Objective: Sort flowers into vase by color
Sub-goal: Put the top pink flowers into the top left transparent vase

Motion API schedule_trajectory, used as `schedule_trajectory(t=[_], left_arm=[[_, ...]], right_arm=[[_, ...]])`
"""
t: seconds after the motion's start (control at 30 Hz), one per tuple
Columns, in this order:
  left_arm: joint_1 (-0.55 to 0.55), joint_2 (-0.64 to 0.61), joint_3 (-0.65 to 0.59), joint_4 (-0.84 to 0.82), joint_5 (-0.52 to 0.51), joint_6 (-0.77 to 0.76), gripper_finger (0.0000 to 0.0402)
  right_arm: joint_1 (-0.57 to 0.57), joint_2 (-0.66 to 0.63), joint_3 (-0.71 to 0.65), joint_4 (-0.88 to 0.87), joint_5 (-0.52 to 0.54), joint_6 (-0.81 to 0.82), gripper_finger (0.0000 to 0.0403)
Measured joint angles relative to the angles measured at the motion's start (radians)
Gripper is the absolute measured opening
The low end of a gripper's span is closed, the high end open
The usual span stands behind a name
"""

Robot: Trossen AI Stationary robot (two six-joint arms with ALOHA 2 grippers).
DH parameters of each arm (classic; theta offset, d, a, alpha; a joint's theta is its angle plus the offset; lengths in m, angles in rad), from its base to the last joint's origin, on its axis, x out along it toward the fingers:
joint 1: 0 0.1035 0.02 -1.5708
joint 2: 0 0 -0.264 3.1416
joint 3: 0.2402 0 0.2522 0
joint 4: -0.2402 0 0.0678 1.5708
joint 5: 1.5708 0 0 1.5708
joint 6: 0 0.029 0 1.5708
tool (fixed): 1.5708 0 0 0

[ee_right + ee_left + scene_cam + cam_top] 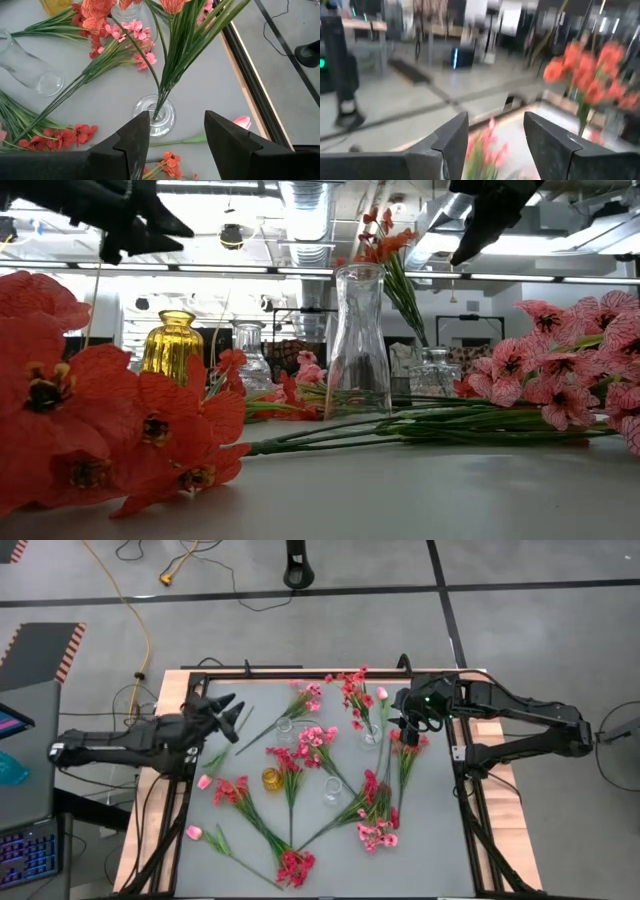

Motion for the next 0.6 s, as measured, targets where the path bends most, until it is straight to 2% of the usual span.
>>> schedule_trajectory(t=[0.1, 0.2, 0.43, 0.6], left_arm=[[0.103, 0.09, 0.132, -0.231, 0.128, -0.077, 0.018], [0.222, 0.181, 0.237, -0.355, 0.264, -0.101, 0.018], [0.491, 0.433, 0.389, -0.37, 0.637, -0.045, 0.018], [0.633, 0.655, 0.467, -0.371, 0.852, -0.024, 0.018]], right_arm=[[0.0, 0.0, 0.0, 0.0, 0.0, 0.0, 0.0214], [0.0, 0.0, 0.0, 0.0, 0.0, 0.0, 0.0214], [0.0, 0.0, 0.0, 0.0, -0.002, 0.0, 0.0214], [0.0, 0.0, 0.0, 0.0, -0.003, 0.0, 0.0214]])
